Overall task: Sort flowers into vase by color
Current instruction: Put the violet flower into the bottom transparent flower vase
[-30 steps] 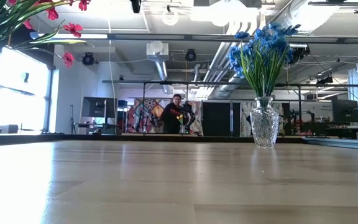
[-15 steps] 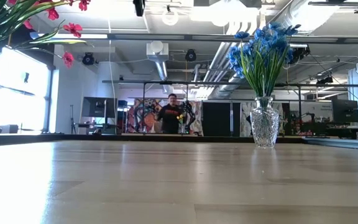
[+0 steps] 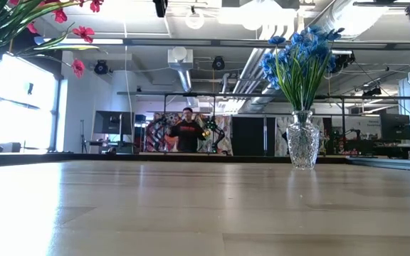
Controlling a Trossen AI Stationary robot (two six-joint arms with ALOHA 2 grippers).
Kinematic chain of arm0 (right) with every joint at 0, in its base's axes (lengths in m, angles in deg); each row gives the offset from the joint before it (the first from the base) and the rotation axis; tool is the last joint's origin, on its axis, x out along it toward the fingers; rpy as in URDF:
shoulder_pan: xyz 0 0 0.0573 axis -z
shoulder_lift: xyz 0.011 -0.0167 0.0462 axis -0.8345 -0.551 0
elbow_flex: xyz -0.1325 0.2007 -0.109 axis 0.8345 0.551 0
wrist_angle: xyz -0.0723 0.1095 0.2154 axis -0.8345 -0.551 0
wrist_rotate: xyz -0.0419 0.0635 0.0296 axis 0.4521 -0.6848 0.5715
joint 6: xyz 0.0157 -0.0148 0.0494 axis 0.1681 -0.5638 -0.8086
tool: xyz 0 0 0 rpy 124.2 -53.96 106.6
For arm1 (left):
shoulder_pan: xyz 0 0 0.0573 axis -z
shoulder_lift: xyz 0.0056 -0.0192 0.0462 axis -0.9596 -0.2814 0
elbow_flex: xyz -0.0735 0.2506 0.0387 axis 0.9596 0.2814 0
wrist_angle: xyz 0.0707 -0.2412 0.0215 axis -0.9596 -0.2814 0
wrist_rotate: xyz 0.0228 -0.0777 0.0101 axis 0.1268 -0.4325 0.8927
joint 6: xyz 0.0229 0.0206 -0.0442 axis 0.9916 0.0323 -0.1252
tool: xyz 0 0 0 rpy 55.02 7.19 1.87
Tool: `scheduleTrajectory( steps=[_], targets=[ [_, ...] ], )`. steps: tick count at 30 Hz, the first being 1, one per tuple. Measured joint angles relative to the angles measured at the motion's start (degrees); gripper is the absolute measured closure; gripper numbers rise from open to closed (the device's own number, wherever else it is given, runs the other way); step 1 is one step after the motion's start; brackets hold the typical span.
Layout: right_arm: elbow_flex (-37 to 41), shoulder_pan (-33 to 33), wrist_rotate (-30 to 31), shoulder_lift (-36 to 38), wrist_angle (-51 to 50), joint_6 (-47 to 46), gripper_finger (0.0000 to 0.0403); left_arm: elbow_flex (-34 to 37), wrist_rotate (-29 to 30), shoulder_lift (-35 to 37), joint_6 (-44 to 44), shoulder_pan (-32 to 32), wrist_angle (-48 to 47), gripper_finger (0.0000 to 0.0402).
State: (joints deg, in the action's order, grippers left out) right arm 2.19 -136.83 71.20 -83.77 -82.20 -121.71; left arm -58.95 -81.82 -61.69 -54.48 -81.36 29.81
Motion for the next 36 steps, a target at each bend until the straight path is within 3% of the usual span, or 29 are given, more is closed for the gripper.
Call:
scheduleTrajectory(
  steps=[7, 13, 19, 31, 36],
  targets=[
    [19.5, -2.4, -0.3, 8.5, 28.7, 15.9, 0.0403, 0.0, 0.0, 0.0, -0.1, 0.0, 0.0, 0.0300],
    [33.1, -2.4, 2.3, 9.9, 42.1, 22.4, 0.0403, 0.0, 0.2, 0.0, 2.1, 0.0, -0.1, 0.0300],
    [41.1, -2.4, 6.3, 9.9, 55.1, 30.1, 0.0403, 0.0, 0.9, -0.3, 2.4, 0.0, 0.0, 0.0300],
    [42.5, -1.8, 5.4, 6.8, 56.7, 32.7, 0.0403, -0.1, 1.1, -2.1, -0.1, 0.0, -0.2, 0.0300],
    [42.5, 0.5, 2.2, 4.2, 56.4, 30.4, 0.0403, -0.1, 1.1, -2.4, -0.8, 0.0, -0.2, 0.0300]
  ],
)
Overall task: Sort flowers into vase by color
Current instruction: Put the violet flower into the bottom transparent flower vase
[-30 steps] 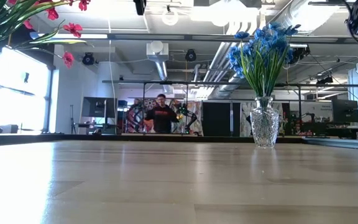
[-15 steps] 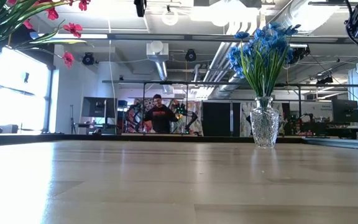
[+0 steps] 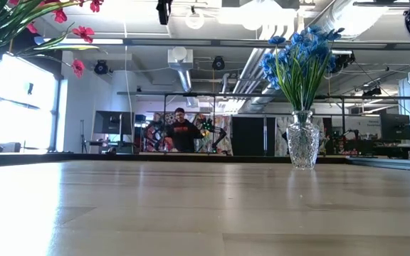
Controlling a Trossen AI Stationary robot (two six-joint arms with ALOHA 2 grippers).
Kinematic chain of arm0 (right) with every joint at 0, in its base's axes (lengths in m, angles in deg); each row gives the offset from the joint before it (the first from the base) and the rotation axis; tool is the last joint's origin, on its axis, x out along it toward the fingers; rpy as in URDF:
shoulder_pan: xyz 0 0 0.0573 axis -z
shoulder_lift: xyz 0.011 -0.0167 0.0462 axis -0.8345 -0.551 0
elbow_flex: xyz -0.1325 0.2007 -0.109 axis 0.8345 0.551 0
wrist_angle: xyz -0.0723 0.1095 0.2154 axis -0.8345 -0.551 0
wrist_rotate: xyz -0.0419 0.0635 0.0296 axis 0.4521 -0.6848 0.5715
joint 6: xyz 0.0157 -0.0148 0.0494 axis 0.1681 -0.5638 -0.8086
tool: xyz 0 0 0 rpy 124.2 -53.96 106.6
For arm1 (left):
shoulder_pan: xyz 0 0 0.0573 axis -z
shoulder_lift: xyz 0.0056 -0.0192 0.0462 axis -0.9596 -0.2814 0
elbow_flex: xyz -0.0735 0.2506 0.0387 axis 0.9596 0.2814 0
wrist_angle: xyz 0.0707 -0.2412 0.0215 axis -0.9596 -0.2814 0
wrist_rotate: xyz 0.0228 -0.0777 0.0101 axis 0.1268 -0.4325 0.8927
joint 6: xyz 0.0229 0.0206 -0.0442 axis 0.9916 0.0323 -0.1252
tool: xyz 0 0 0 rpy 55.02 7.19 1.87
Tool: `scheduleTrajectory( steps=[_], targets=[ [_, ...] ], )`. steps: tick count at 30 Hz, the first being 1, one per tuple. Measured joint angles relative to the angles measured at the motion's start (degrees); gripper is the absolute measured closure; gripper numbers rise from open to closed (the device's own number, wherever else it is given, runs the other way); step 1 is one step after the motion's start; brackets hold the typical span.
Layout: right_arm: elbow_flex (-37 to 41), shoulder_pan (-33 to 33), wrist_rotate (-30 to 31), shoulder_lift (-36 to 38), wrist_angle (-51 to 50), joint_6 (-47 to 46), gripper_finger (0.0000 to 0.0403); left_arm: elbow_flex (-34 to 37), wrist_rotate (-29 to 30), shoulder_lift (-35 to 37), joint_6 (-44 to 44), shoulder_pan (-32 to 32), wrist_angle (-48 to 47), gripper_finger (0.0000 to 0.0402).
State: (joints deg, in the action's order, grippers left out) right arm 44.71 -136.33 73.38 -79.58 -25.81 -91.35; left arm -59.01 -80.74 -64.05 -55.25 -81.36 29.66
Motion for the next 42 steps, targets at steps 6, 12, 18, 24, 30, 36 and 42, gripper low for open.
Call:
scheduleTrajectory(
  steps=[6, 12, 18, 24, 30, 36, 42],
  targets=[
    [0.0, 3.2, -5.8, -2.7, -2.0, -6.1, 0.0403, 0.0, 0.2, 0.0, 0.2, -0.4, 0.1, 0.0300],
    [0.0, 5.9, -9.3, -4.9, -6.2, -15.2, 0.0402, 0.0, 0.2, 0.0, 0.2, -0.5, 0.1, 0.0300],
    [0.0, 6.3, -8.4, -5.2, -7.6, -22.2, 0.0359, 0.0, 1.7, 0.0, 0.3, -0.5, 0.1, 0.0300],
    [0.0, 6.1, -8.1, -5.2, -2.4, -22.3, 0.0280, 0.0, 2.9, 0.0, 1.7, -0.5, 0.1, 0.0300],
    [0.0, 4.8, -8.1, -5.2, 3.1, -21.9, 0.0240, 0.0, 2.9, 0.0, 2.3, -0.5, 0.0, 0.0300],
    [0.0, 3.1, -9.0, -4.9, 7.9, -21.8, 0.0238, 0.0, 2.8, 0.0, 2.3, -0.5, 0.0, 0.0300],
    [0.0, 1.6, -6.6, -2.5, 10.0, -21.7, 0.0238, 0.0, 2.8, 0.0, 2.3, -0.5, 0.0, 0.0300]
  ],
)
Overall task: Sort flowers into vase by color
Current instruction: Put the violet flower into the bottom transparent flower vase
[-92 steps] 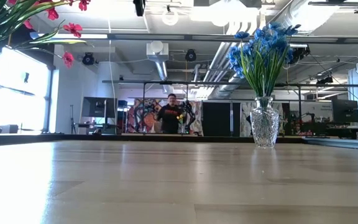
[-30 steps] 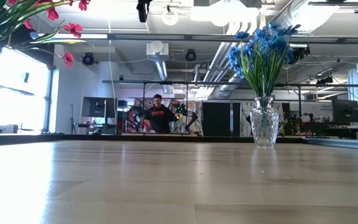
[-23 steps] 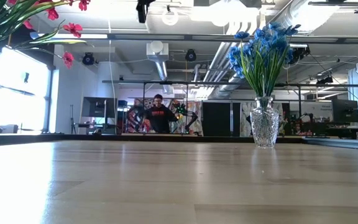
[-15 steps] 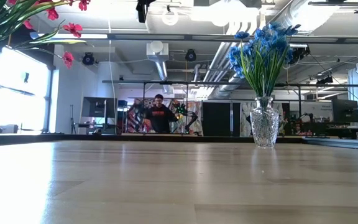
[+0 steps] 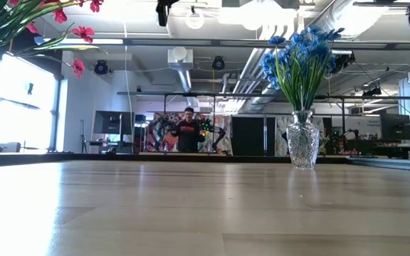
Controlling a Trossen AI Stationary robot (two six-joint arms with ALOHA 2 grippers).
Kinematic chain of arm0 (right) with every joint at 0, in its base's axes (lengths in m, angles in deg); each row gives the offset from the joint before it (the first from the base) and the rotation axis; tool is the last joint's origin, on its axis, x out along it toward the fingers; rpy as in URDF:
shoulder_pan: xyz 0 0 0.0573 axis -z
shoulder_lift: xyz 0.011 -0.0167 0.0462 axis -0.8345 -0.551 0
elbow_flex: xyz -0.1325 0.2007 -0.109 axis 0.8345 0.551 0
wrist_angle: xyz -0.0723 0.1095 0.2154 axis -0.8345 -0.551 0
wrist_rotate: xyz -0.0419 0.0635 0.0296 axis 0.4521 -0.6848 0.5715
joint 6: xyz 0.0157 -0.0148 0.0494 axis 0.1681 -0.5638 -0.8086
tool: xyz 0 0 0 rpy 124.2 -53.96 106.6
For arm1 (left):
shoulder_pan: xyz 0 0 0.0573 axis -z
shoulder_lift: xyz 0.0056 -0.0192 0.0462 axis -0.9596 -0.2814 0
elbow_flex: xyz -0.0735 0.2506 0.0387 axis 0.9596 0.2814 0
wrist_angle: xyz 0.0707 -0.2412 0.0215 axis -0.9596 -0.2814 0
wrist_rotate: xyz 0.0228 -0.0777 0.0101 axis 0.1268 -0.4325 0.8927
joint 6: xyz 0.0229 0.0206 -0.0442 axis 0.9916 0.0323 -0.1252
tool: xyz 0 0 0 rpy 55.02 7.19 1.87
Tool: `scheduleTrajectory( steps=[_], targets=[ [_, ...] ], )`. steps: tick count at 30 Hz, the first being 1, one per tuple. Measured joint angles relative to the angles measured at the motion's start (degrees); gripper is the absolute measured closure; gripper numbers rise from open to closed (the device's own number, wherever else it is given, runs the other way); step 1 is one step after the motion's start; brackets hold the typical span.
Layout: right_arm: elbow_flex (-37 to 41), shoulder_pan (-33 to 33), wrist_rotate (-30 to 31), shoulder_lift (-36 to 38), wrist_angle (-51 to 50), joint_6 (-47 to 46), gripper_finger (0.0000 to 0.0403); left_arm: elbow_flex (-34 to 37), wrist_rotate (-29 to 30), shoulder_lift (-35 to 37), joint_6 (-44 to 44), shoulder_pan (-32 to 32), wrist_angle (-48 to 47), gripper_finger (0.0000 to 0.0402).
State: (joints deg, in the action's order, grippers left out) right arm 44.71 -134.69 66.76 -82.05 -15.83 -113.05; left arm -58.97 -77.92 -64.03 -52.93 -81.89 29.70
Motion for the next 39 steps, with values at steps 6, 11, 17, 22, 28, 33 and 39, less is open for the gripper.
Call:
scheduleTrajectory(
  steps=[6, 11, 17, 22, 28, 33, 39],
  targets=[
    [0.0, 0.5, 2.3, -0.1, -3.5, -1.7, 0.0234, 0.0, -0.8, 0.0, -0.6, 0.7, -0.1, 0.0300],
    [0.0, 1.0, 0.1, -0.4, -7.1, -8.0, 0.0203, 0.0, -0.9, 0.0, -0.6, 1.9, -0.3, 0.0300],
    [0.0, 0.8, -5.3, 0.9, -7.3, -13.1, 0.0157, 0.0, -0.9, 0.0, -0.6, 2.0, -0.4, 0.0300],
    [0.0, 0.8, -7.7, 3.1, -8.8, -16.0, 0.0151, 0.0, -0.6, 0.0, -0.6, 1.5, -0.4, 0.0300],
    [0.0, 0.8, -7.5, 5.2, -12.1, -16.0, 0.0151, 0.0, 0.4, 0.0, -0.1, 1.5, -0.4, 0.0299],
    [0.0, 1.6, -6.7, 5.0, -18.4, -17.8, 0.0151, 0.0, 0.7, 0.0, 0.8, 2.2, -0.3, 0.0299],
    [0.0, 1.7, -11.0, 4.6, -17.9, -16.9, 0.0151, 0.0, 0.7, 0.0, 1.4, 2.5, -0.4, 0.0299]
  ],
)
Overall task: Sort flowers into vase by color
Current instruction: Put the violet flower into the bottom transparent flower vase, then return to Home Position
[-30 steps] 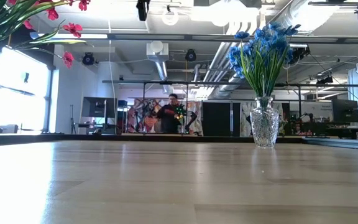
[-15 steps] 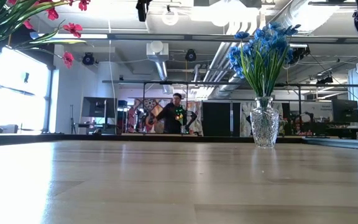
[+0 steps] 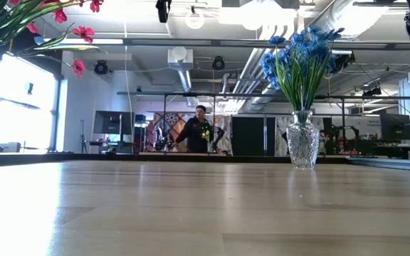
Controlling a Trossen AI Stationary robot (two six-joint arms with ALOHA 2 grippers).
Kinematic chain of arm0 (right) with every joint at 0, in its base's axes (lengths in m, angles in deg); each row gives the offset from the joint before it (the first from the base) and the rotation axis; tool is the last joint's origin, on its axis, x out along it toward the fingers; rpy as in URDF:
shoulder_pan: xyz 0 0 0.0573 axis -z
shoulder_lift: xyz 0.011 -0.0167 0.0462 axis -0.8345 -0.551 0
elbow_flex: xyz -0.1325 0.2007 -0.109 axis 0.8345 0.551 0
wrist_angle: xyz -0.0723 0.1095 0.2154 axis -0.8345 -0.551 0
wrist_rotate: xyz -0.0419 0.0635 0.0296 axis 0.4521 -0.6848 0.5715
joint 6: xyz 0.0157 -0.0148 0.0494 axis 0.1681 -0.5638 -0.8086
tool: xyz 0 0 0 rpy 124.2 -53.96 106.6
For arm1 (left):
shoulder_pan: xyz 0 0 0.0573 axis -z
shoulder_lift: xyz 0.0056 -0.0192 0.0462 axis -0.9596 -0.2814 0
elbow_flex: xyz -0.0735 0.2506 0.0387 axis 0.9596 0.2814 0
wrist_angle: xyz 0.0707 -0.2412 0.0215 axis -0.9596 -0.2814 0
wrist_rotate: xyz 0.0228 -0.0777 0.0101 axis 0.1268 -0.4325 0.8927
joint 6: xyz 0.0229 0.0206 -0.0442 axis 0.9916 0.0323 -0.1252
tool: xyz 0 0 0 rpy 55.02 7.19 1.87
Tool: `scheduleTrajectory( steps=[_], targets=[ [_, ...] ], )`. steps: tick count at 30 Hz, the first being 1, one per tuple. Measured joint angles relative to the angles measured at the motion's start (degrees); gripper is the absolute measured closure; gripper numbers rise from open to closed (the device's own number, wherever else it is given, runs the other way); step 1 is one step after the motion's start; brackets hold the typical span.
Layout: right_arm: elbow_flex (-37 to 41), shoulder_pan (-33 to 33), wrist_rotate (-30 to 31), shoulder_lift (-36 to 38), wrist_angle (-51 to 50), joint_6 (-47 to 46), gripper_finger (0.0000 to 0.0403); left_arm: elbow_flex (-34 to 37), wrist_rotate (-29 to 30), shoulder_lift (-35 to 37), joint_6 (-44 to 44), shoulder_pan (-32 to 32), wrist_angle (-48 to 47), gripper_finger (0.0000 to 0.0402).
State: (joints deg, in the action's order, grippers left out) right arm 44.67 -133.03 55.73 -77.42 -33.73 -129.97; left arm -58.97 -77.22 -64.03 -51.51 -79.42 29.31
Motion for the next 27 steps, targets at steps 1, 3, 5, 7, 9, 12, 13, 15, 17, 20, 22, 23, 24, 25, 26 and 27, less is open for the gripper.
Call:
scheduleTrajectory(
  steps=[1, 3, 5, 7, 9, 12, 13, 15, 17, 20, 22, 23, 24, 25, 26, 27],
  targets=[
    [0.0, 0.0, -1.2, 0.0, 0.0, -0.3, 0.0151, 0.0, 0.0, 0.0, 0.0, 0.0, 0.0, 0.0299],
    [0.0, 0.0, -3.3, 0.0, -1.0, -2.5, 0.0151, 0.0, 0.0, 0.0, 0.0, 0.0, 0.0, 0.0299],
    [0.0, 0.0, -6.5, 0.2, -3.6, -5.8, 0.0151, 0.0, 0.0, 0.0, 0.2, 0.0, 0.0, 0.0299],
    [0.0, 0.0, -9.5, 0.9, -7.1, -10.1, 0.0151, 0.0, 0.0, 0.0, 1.3, 0.0, 0.0, 0.0299],
    [0.0, 0.0, -10.5, 1.5, -10.5, -14.8, 0.0151, 0.0, 0.4, 0.0, 2.1, 0.0, 0.0, 0.0299],
    [0.0, 0.0, -9.5, 2.5, -13.0, -17.4, 0.0151, 0.0, 1.9, 0.0, 3.0, -0.2, 0.0, 0.0299],
    [0.0, 0.1, -9.8, 2.8, -13.5, -17.5, 0.0151, 0.0, 2.0, 0.0, 3.1, -0.3, 0.0, 0.0299],
    [0.0, 0.0, -12.4, 3.6, -15.3, -18.1, 0.0151, 0.0, 2.3, 0.0, 3.2, -0.3, 0.0, 0.0299],
    [0.0, 0.0, -15.6, 4.5, -18.4, -22.0, 0.0151, 0.0, 2.8, 0.0, 3.8, -0.3, 0.0, 0.0299],
    [0.0, 0.0, -19.6, 5.4, -26.0, -30.0, 0.0151, 0.0, 5.5, 0.0, 4.1, -0.8, -1.4, 0.0299],
    [0.0, 0.0, -20.5, 5.8, -32.3, -35.9, 0.0151, 0.0, 6.6, 0.0, 4.0, -1.9, -3.4, 0.0299],
    [0.0, 0.0, -20.2, 6.0, -35.2, -38.6, 0.0151, 0.0, 6.8, 0.0, 4.0, -2.6, -4.6, 0.0299],
    [0.0, 0.0, -19.4, 6.1, -37.9, -40.8, 0.0151, 0.0, 6.9, 0.0, 4.0, -3.3, -5.8, 0.0299],
    [0.0, 0.0, -18.3, 6.3, -40.5, -42.5, 0.0151, 0.0, 6.9, 0.0, 4.0, -3.9, -7.0, 0.0299],
    [0.0, 0.0, -17.2, 6.5, -42.7, -43.9, 0.0151, 0.0, 6.9, 0.0, 4.0, -4.4, -8.2, 0.0299],
    [0.0, 0.0, -16.3, 6.7, -44.8, -45.1, 0.0151, 0.0, 6.9, 0.0, 4.0, -4.9, -9.1, 0.0299]
  ],
)
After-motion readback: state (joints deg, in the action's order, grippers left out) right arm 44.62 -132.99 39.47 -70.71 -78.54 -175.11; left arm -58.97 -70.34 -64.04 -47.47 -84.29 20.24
